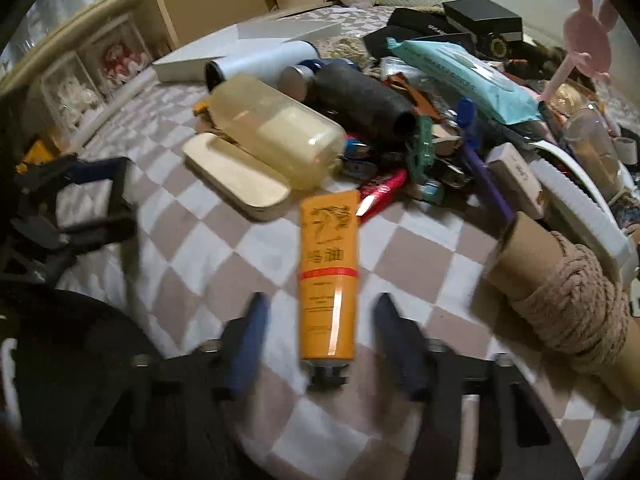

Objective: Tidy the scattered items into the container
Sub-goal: 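Close the right tool on the orange tube's cap end while the left tool holds the marker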

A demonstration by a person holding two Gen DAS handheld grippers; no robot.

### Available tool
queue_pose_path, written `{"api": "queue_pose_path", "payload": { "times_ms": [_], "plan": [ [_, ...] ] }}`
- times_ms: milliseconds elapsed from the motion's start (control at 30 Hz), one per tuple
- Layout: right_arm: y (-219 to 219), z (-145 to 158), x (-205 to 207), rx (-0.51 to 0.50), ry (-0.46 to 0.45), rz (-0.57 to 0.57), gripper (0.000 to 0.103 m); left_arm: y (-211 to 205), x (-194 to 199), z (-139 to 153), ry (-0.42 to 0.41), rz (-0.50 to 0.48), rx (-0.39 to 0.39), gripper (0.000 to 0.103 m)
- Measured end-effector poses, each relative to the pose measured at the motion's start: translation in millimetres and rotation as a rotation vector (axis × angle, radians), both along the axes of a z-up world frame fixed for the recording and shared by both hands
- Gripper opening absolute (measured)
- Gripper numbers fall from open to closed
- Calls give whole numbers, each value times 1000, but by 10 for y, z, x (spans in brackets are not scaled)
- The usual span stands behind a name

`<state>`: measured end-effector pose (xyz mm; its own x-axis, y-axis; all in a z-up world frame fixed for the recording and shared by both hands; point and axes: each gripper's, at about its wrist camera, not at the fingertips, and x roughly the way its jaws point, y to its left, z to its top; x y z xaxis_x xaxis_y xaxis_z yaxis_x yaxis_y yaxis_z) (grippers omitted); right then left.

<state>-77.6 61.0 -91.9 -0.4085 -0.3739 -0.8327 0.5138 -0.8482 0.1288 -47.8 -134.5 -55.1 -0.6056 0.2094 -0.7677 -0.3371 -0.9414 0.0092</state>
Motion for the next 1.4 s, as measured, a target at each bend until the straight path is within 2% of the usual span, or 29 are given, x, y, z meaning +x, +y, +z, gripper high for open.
{"api": "queue_pose_path", "payload": {
  "times_ms": [133, 500, 867, 1033, 1167, 1300, 1367, 1400],
  "plan": [
    [113, -3, -38, -28, 14, -2, 30, 11, 5, 52, 5, 24, 9, 81],
    [345, 167, 25, -154, -35, -20, 30, 109, 0, 188, 13, 45, 12, 81],
    [518, 585, 153, -264, 18, -26, 29, 284, 54, 463, 44, 44, 10, 81],
    [668, 814, 174, -322, 55, -44, 25, 398, 78, 620, 66, 36, 16, 81],
    [774, 983, 190, -336, 95, -54, 25, 511, 82, 721, 85, 32, 28, 81],
    [833, 976, 185, -324, 87, -53, 25, 620, 73, 791, 100, 28, 56, 81],
    [818, 867, 169, -285, 72, -63, 30, 680, 63, 812, 105, 25, 63, 81],
    [805, 805, 160, -261, 67, -68, 49, 710, 57, 820, 107, 23, 66, 81]
  ]
}}
